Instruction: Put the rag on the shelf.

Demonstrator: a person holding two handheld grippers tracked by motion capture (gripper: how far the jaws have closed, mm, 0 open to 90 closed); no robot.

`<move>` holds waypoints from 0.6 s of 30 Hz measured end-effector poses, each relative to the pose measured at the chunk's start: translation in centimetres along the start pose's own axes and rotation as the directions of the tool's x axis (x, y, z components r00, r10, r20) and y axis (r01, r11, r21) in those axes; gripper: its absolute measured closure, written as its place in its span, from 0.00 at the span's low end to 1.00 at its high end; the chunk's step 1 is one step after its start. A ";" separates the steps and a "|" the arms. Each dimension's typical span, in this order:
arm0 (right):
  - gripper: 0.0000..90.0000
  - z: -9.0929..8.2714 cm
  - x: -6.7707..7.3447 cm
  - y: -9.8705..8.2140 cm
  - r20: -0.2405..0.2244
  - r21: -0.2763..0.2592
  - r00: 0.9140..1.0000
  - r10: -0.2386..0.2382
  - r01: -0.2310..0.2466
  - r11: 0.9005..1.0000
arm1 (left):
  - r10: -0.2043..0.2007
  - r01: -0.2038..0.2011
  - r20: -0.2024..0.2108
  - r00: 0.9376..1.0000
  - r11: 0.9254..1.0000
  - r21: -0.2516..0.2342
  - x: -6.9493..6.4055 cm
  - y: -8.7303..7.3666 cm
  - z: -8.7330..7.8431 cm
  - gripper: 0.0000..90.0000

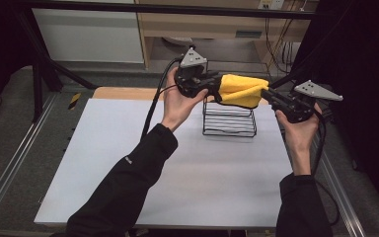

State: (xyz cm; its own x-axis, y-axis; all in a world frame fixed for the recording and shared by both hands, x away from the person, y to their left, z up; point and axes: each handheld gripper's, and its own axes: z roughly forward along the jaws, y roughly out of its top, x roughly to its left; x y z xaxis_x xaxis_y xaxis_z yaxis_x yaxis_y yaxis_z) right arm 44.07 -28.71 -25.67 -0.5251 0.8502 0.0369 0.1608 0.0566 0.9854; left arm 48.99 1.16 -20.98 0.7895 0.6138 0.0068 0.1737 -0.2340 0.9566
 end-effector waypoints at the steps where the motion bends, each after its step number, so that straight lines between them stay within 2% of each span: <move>1: 0.90 0.0 0.0 0.0 -0.001 0.001 1.000 0.000 0.000 1.000 | -0.008 0.008 0.006 1.000 1.000 0.012 0.0 -0.1 0.4 0.92; 4: 0.90 -0.1 -0.1 -0.2 -0.002 -0.001 1.000 -0.004 0.004 1.000 | -0.035 0.033 0.034 0.999 0.998 0.048 -0.1 -0.5 1.1 0.99; 9: 0.88 -0.2 0.0 -0.6 -0.004 0.016 1.000 -0.011 0.011 1.000 | -0.020 0.015 0.056 0.998 0.996 0.086 -0.5 -1.4 1.6 1.00; 12: 0.85 -0.3 0.1 -0.6 -0.005 0.024 1.000 -0.022 0.022 0.999 | -0.009 0.004 0.056 0.998 0.995 0.104 -0.5 -1.9 1.9 1.00; 15: 0.79 -0.5 0.4 -0.3 -0.012 0.033 0.999 -0.053 0.053 0.998 | -0.010 0.004 0.053 0.999 0.994 0.112 -0.5 -2.2 2.1 1.00; 18: 0.73 -0.9 0.7 0.2 -0.017 0.020 0.998 -0.066 0.066 0.998 | -0.008 0.002 0.051 0.999 0.993 0.119 -0.5 -2.4 2.2 1.00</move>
State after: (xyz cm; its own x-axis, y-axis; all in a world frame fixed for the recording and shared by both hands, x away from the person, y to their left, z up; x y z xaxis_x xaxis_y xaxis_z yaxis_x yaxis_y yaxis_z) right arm 42.98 -28.56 -25.33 -0.5489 0.8355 -0.0252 0.1421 0.1230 0.9822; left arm 49.51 -0.21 -23.92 0.8169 0.5765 -0.0159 0.2444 -0.3211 0.9150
